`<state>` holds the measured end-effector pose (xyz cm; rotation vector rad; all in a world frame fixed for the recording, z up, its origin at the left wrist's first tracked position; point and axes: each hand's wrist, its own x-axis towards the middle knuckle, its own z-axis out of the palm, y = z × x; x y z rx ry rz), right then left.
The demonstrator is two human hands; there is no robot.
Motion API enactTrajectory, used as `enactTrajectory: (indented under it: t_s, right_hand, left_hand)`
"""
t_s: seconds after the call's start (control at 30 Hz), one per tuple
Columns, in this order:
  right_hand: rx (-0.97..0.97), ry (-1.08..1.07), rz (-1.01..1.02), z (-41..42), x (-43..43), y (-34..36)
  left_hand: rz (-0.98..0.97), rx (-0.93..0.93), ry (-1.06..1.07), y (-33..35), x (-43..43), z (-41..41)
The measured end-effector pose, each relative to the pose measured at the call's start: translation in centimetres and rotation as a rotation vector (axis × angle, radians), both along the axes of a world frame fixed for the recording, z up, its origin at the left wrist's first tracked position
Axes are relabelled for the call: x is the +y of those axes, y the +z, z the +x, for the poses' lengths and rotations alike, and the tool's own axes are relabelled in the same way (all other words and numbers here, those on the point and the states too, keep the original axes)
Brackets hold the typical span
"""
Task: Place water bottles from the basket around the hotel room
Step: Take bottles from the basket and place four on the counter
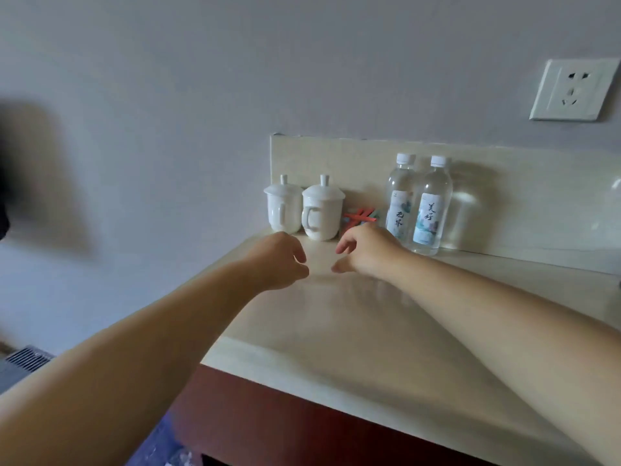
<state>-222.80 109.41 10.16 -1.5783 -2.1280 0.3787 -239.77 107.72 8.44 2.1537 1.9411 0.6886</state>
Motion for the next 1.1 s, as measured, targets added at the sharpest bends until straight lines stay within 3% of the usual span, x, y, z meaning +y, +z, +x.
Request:
enactTrajectory:
  t_s: [0.27,0.5,0.8,1.1]
  right_hand:
    - [0.004,0.223,0.01,-17.5,-5.3,-1.0]
    - [-0.024,0.336,0.017,-32.3,-11.2,-5.3]
    - [-0.165,0.352,-0.329,-38.2,-13.1,-17.2]
    - [-0.315,0.33,-0.48,-40.9,-8.2,-24.8]
  left_hand:
    - [0.01,-0.115,0.143,-1.2,-8.3,-16.5]
    - [-0.114,-0.055,0.23,-4.9,-15.8,-29.7]
    - [-0.387,-0.034,0.266,-15.2,-19.6,-37.5]
    - [-0.562,-0.066,0.32,-21.6,-15.0,-41.0]
